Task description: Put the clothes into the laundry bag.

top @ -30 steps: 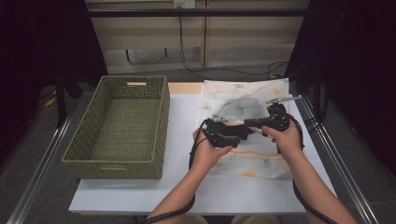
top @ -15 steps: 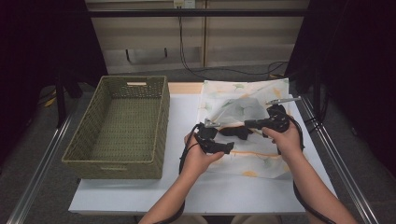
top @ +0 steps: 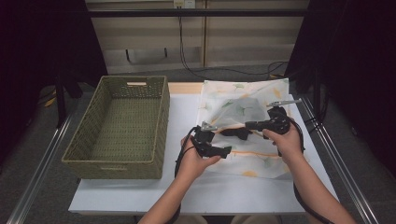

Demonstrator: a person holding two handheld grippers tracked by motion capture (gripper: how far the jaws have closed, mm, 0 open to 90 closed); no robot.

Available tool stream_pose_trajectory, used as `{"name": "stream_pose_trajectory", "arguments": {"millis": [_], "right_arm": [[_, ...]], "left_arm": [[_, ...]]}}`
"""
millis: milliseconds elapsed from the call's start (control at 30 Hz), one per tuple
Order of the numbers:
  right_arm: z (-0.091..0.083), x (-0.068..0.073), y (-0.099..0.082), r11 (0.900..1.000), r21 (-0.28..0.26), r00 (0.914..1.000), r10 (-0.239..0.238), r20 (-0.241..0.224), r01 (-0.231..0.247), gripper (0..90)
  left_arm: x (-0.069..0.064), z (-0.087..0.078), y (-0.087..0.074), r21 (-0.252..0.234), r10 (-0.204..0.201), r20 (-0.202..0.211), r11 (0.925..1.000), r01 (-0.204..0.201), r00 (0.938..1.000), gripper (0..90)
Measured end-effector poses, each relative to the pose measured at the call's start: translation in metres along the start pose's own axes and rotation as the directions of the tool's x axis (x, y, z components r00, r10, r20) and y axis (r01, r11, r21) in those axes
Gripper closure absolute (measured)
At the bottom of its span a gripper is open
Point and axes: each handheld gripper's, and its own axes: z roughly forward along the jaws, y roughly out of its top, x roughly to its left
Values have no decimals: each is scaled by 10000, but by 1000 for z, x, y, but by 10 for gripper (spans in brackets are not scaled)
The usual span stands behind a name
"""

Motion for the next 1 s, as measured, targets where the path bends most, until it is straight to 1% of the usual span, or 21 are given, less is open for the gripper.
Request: {"name": "stream_pose_trajectory", "arguments": {"millis": [33,67,100,133,167,300,400,433,500,533,567,633,700,733,800,867,900,933,967,1000], "right_arm": [[0,1,0,10000,11,10000,1,-3,-1,894],[1,1,-1,10000,33,10000,-21,-28,21,893],[1,1,-1,10000,14,10000,-43,-35,43,894],[2,2,-2,10000,1,10000,-65,-15,65,894],[2,2,-2,10000,9,10000,-78,-17,78,894],[2,2,-5,9998,-84,9998,-178,64,178,893],[2,2,-7,9998,27,9998,-175,99,175,893],[1,2,-7,9998,37,9998,-188,102,188,893],[0,2,-8,9997,26,9997,-225,107,224,893],[0,2,-9,9997,41,9997,-243,98,243,893],[-1,2,-9,9996,55,9996,-268,132,267,893],[-2,2,-10,9997,59,9997,-238,81,237,893],[-2,1,-11,9996,70,9996,-269,96,269,893],[-3,1,-12,9997,40,9997,-250,-11,250,893],[-3,1,-14,9998,83,9998,-172,-22,172,893],[-2,0,-16,9998,92,9998,-186,-69,187,892],[-2,0,-17,9997,81,9998,-211,-72,211,893],[-2,0,-19,9997,156,9998,-174,-74,175,893],[-1,-2,-20,9996,169,9997,-220,-48,220,892],[-1,-2,-22,9997,184,9999,-146,-64,147,892]], "left_arm": [[1,-1,0,10,7,-22,10000,-7,10000,145],[1,-1,-1,0,-69,-80,10000,69,9999,145],[2,-2,-1,-27,-85,-54,10000,85,9999,144],[3,-3,-1,18,-10,-76,10000,11,10000,142],[2,-4,-1,-33,-90,-151,10000,89,9998,143],[0,-10,1,-66,-38,-108,10000,37,9999,142],[-1,-13,2,-127,-3,-78,9999,2,10000,140],[-1,-13,1,-57,72,-114,10000,-73,9999,141],[-1,-14,0,-73,-14,-131,10000,13,9999,140],[0,-14,0,-21,50,-156,10000,-50,9999,141],[0,-14,0,-55,21,-209,10000,-22,9998,141],[0,-14,0,-85,-82,-178,9999,80,9998,140],[2,-14,-1,-98,-98,-213,9999,96,9997,140],[2,-14,-1,-133,-152,-227,9998,149,9996,140],[4,-15,-1,-84,-154,-277,9998,152,9995,139],[6,-15,-2,-191,-261,-332,9995,254,9991,140],[7,-16,-2,-143,-193,-335,9997,188,9993,140],[7,-17,-2,-156,-267,-351,9995,261,9990,140],[7,-16,-2,-268,-399,-360,9989,389,9986,140],[9,-17,-3,-136,-252,-365,9996,247,9990,140]]}}
